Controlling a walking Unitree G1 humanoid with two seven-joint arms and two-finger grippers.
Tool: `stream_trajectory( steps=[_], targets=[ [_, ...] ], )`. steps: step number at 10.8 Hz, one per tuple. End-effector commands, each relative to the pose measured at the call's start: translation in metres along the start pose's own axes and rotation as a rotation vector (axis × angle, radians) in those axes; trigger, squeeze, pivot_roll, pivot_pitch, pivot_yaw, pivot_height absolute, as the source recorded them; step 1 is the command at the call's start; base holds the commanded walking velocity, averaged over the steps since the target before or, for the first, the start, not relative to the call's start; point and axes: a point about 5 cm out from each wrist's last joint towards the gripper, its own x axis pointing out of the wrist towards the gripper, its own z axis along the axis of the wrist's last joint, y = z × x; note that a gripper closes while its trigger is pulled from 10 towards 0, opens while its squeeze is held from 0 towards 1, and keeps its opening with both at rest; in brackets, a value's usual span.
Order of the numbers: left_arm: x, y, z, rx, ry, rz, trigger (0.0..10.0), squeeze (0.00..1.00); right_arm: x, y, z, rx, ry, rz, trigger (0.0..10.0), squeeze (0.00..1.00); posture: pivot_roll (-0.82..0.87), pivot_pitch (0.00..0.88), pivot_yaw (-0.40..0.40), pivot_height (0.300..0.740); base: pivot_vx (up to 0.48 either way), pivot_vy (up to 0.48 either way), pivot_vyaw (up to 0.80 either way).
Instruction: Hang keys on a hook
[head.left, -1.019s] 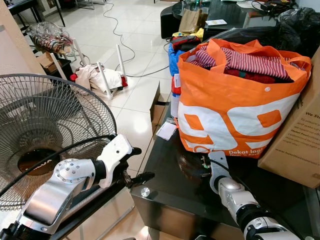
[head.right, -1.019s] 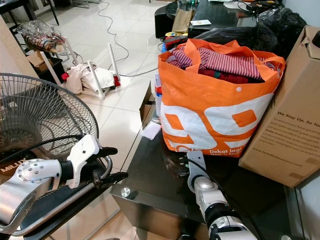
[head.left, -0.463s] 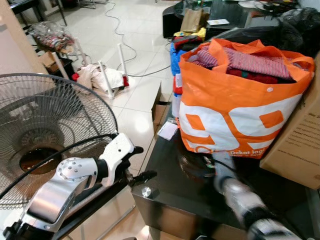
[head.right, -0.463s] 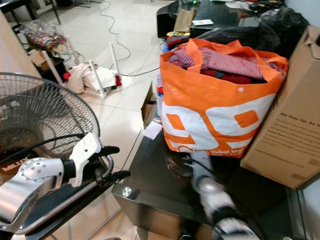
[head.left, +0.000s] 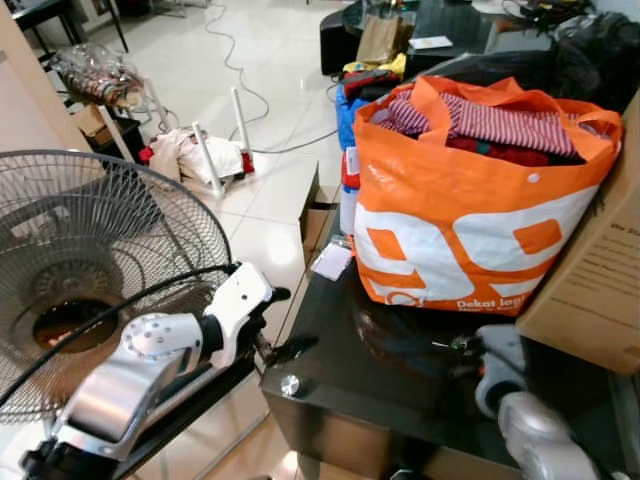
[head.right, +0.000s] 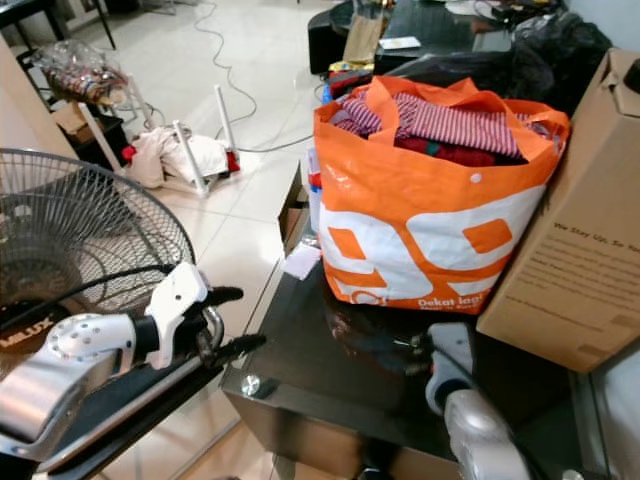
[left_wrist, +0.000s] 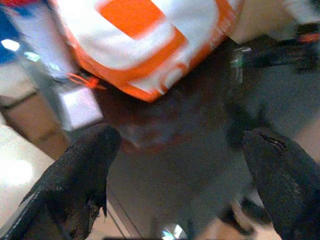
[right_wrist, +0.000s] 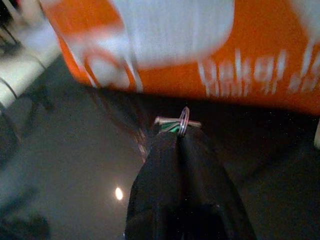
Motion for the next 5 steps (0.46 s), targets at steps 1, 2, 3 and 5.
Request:
stream_trajectory(
  steps=[1,2,3,5],
  targets=[
    [-0.003,0.007,0.0,0.016,-0.006,0.061,10.0,0.0,-0.004,0.003,0.015,0.024,-0.071,0.02,0.0,0.0,-0.04,0.0,0.074,0.74,0.0,0.0,0.0],
    [0.0,0.009,0.006,0.035,-0.057,0.131,10.0,0.0,-0.018,0.007,0.028,0.036,-0.144,0.038,0.0,0.0,-0.04,0.0,0.067,0.74,0.0,0.0,0.0],
    [0.001,0.015,0.015,0.03,-0.129,0.26,10.0,0.0,-0.032,0.012,0.047,0.054,-0.24,0.031,0.0,0.0,-0.04,0.0,0.054,0.74,0.0,0.0,0.0],
    [-0.008,0.022,0.029,0.016,-0.207,0.463,10.0,0.0,-0.039,0.02,0.075,0.087,-0.366,-0.012,0.0,0.0,-0.03,0.0,0.04,0.74,0.0,0.0,0.0]
  ],
)
